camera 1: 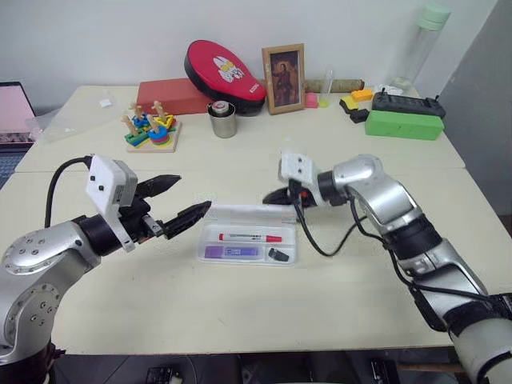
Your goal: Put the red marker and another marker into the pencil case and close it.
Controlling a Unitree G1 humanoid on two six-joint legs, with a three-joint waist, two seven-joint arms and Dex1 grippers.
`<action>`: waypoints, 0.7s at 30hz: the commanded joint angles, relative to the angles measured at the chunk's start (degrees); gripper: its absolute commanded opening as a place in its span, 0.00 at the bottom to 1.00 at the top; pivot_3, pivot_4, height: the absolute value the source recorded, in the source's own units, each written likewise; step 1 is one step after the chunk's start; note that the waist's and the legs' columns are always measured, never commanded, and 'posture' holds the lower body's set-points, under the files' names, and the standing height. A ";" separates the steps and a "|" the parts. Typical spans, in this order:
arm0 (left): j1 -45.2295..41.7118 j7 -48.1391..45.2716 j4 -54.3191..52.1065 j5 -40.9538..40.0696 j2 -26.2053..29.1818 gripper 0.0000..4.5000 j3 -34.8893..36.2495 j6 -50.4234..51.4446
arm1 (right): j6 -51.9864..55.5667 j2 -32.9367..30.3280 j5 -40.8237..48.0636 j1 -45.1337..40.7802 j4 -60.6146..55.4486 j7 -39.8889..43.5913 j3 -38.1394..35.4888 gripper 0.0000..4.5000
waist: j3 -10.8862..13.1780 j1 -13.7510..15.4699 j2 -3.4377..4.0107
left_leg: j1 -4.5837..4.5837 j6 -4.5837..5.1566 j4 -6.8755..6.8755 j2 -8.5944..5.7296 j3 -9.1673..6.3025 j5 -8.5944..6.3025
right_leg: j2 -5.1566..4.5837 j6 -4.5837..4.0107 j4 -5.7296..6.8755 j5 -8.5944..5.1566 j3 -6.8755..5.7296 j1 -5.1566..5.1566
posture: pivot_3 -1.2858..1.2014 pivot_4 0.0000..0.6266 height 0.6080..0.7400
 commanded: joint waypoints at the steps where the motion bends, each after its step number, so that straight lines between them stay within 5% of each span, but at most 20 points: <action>1: 0.30 -2.87 -0.59 -1.54 2.25 1.00 -0.15 0.35 | -1.31 -1.77 0.92 3.06 -8.98 3.44 1.70 0.01 | 0.00 0.01 0.00 | 0.00 0.00 0.00 0.00 0.00 0.00 | 0.00 0.00 0.00 0.00 0.00 0.00 | 0.52 0.24 1.00; 11: 0.88 -5.56 -0.67 -2.21 4.29 1.00 -2.53 0.88 | -5.51 -1.72 -11.49 5.89 -4.18 -2.68 9.28 0.01 | -0.03 -0.05 -0.04 | 0.05 0.00 0.02 0.00 0.02 0.00 | 0.00 0.00 0.00 0.00 0.03 0.03 | 0.52 0.24 1.00; 16: 0.59 -5.37 -0.16 -1.55 4.47 1.00 -3.12 0.74 | -4.99 -0.82 -9.37 6.21 -3.07 -2.26 6.41 0.01 | -0.05 -0.01 -0.07 | 0.15 -0.01 0.03 0.00 0.00 0.01 | 0.00 0.00 0.01 0.00 0.02 0.12 | 0.52 0.24 1.00; 21: -0.48 -0.95 3.13 0.77 2.43 1.00 -3.07 0.81 | -0.51 2.79 0.50 4.54 -1.37 -6.47 -6.69 0.01 | -0.03 0.09 -0.05 | 0.15 -0.02 0.05 0.00 0.00 0.01 | 0.00 0.02 0.02 0.04 0.03 0.12 | 0.52 0.24 1.00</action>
